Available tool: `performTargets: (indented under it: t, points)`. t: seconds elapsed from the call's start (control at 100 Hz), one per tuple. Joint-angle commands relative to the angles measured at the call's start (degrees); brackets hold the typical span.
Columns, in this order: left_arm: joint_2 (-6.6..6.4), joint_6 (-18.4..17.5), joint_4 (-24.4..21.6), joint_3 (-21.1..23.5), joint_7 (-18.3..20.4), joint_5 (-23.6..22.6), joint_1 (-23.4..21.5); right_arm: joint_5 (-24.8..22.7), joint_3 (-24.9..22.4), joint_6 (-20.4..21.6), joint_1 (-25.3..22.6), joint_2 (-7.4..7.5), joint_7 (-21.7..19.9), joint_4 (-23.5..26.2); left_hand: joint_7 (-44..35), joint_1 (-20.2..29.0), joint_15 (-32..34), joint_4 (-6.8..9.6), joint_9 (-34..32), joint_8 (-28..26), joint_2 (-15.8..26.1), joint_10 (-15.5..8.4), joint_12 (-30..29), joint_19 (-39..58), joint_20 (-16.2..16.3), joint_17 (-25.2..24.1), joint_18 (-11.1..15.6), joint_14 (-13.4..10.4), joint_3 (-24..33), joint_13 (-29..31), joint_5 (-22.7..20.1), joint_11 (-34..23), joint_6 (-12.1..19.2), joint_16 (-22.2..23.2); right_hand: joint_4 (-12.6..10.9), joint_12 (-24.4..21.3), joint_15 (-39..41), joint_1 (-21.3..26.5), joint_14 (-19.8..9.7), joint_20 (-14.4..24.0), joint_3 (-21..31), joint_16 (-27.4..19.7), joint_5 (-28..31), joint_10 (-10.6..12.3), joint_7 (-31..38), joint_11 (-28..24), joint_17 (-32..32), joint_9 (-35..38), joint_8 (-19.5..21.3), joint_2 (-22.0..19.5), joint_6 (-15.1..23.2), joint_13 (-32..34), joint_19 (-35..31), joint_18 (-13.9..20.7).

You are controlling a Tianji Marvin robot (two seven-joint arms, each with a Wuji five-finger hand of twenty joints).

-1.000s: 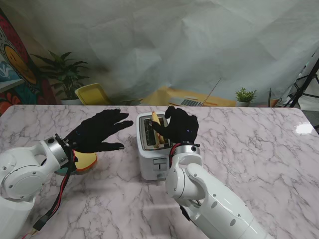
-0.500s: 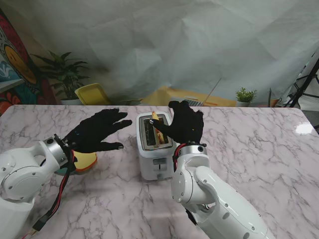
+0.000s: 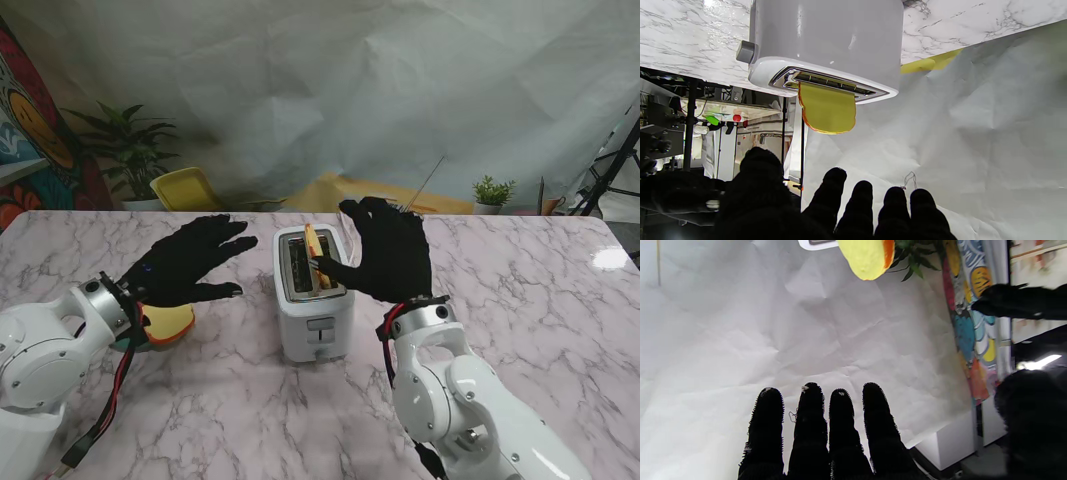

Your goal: Toast the toast slices

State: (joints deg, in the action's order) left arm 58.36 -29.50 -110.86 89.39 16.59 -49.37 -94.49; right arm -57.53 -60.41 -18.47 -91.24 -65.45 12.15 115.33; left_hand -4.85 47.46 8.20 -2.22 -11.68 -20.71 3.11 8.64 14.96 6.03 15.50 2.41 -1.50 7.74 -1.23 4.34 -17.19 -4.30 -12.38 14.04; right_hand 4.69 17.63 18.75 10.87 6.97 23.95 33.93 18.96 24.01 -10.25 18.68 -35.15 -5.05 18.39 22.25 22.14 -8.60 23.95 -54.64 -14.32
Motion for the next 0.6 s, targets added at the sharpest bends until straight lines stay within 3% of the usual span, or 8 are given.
performTargets:
  t: [0.0, 0.26, 0.59]
  points:
    - [0.16, 0.5, -0.2, 0.3, 0.3, -0.2, -0.7, -0.6, -0.9, 1.0, -1.9, 1.13, -0.5, 0.8, 0.0, 1.0, 1.2, 0.92, -0.3, 0.1, 1.5, -0.6, -0.4, -2.1, 0.2, 0.1, 1.7, -0.7, -1.0, 0.5, -0.7, -0.8, 0.6, -0.7, -0.6, -0.8, -3.5, -0.2, -1.3, -1.2, -1.2, -1.5, -1.6, 1.1, -1.8, 2.2, 1.9, -2.3, -0.8, -2.4, 0.8, -2.3, 2.5, 2.4]
    - [0.56, 1.6, -0.4, 1.4, -1.7, -1.2, -2.9, -0.5, -8.3, 15.8, -7.6, 2.75, -5.9, 3.6, 0.0, 1.1, 1.2, 0.91, -0.3, 0.1, 1.5, -0.4, -0.5, -2.1, 0.2, 0.2, 1.7, -0.6, -1.0, 0.5, -0.7, -0.7, 0.4, -0.7, -0.3, -2.6, -7.6, 0.3, -4.0, -6.6, -4.5, -5.6, -3.1, 3.4, -4.8, 7.0, 4.4, -3.6, -1.6, -6.2, 1.7, -5.0, 8.2, 6.8]
    - [1.03, 4.0, -2.8, 3.9, -3.4, -3.0, -6.7, 1.7, -14.5, 26.4, -12.8, 4.02, -13.4, 5.6, 0.2, 0.9, 1.1, 0.88, 0.0, 0.2, 1.9, 0.0, -0.5, -2.1, 0.2, 0.2, 0.8, 0.4, -1.0, 0.3, -0.3, -0.5, 0.0, -0.7, 0.0, -3.8, -10.5, 1.6, -6.1, -11.6, -9.2, -9.1, -5.3, 5.2, -6.2, 10.3, 6.3, -5.3, -2.8, -11.0, 2.3, -8.1, 11.6, 9.1]
